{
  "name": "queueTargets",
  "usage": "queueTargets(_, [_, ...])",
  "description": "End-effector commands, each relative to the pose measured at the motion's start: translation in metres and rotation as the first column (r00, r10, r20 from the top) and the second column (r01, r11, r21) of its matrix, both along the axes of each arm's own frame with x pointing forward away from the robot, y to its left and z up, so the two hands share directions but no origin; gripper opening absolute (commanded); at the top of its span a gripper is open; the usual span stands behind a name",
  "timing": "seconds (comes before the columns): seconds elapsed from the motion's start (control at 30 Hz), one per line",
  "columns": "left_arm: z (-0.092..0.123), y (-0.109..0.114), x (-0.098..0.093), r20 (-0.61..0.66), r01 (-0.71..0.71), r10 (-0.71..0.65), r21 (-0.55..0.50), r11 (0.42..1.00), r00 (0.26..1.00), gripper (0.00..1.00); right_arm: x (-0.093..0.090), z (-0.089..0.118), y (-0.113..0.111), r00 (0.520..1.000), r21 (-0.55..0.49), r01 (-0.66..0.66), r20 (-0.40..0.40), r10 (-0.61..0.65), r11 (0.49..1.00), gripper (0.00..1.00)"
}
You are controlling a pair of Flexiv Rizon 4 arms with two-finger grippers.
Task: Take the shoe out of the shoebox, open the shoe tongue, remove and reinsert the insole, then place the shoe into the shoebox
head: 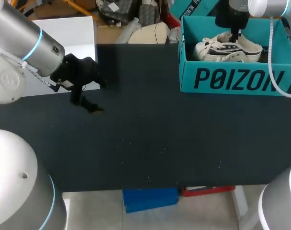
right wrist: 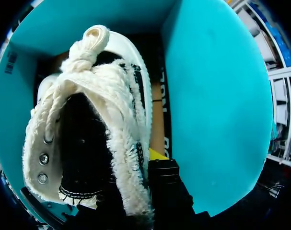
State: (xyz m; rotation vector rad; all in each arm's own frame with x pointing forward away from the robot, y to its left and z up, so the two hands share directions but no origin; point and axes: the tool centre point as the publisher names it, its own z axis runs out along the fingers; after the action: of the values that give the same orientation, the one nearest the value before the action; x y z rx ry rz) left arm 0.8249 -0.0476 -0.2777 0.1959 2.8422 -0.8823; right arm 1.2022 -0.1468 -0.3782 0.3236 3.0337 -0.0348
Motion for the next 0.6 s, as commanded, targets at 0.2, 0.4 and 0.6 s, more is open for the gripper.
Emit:
queueTargets(0.2, [-0.001,0.000,-0.001,0.004,-0.001,0.001,-0.001,1.000,1.000,1.00,0.008,-0.001,-0.005,1.000,0.002,-0.006,-0.011,0.006,1.000,0.00])
queueTargets(0.4, [-0.001,0.000,-0.001,0.004,-0.001,0.001,-0.001,1.000,1.000,1.00,0.014,0.003,-0.010,1.000,-0.005,-0.014,-0.008,0.014,1.000,0.00])
queueTargets(0.6, [-0.001,0.000,-0.001,0.004,-0.001,0.001,-0.001,1.000,1.000,1.00,0.020,0.001,-0.011,1.000,-0.007,-0.020,-0.004,0.020,1.000,0.00])
